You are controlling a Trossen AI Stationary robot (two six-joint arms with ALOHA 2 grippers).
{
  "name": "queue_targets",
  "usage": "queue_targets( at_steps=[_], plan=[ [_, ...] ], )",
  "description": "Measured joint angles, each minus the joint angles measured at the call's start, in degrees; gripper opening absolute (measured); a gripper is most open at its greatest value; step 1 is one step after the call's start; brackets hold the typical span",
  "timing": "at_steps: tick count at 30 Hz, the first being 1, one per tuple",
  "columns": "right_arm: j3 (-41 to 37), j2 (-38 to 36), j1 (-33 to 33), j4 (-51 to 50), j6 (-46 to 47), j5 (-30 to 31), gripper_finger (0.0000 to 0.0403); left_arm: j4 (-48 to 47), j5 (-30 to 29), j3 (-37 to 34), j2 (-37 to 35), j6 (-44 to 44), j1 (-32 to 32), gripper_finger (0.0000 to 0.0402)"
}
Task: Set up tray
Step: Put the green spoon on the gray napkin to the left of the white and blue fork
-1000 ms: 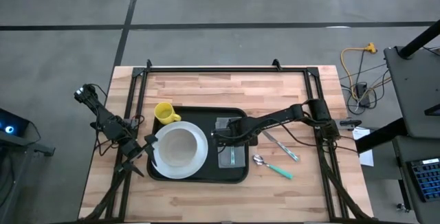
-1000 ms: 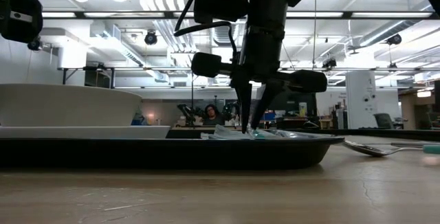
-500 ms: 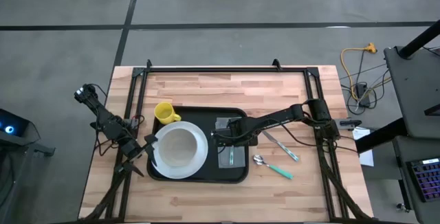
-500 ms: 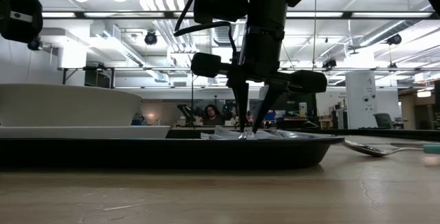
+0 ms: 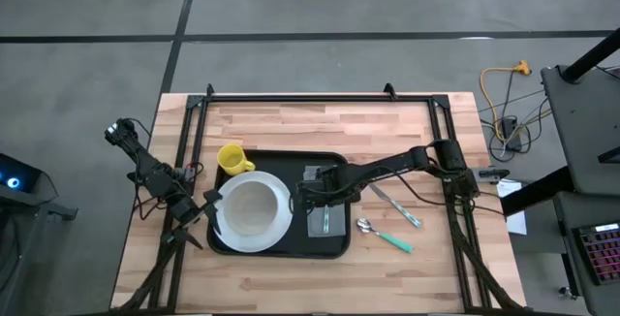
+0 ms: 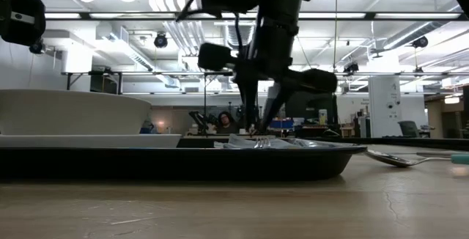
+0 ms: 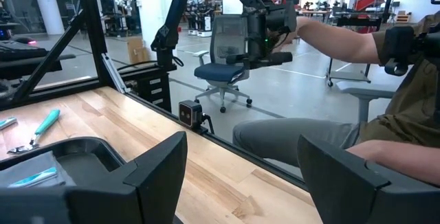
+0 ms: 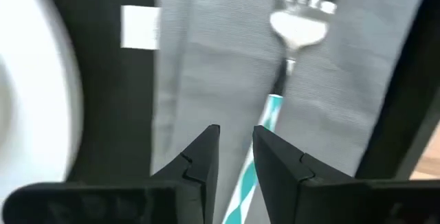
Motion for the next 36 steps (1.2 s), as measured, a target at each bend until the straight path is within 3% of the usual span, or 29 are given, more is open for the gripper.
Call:
queue_targets(
  at_steps=[12,21,28,36],
  plan=[
    [8.1,0.0,0.1,0.1,-17.4,0.0,0.007,0.0,0.0,0.0,0.0,0.0,0.0,0.0255],
    [11.3,0.0,0.4,-4.8,-23.7,-3.2,0.0082,0.0,0.0,0.0,0.0,0.0,0.0,0.0255],
    [10.7,-1.2,1.7,-20.3,-23.5,-0.8,0.0074,0.0,0.0,0.0,0.0,0.0,0.0,0.0255],
    [5.3,-5.0,2.6,-19.5,-31.2,4.2,0.007,0.0,0.0,0.0,0.0,0.0,0.0,0.0255]
  ],
)
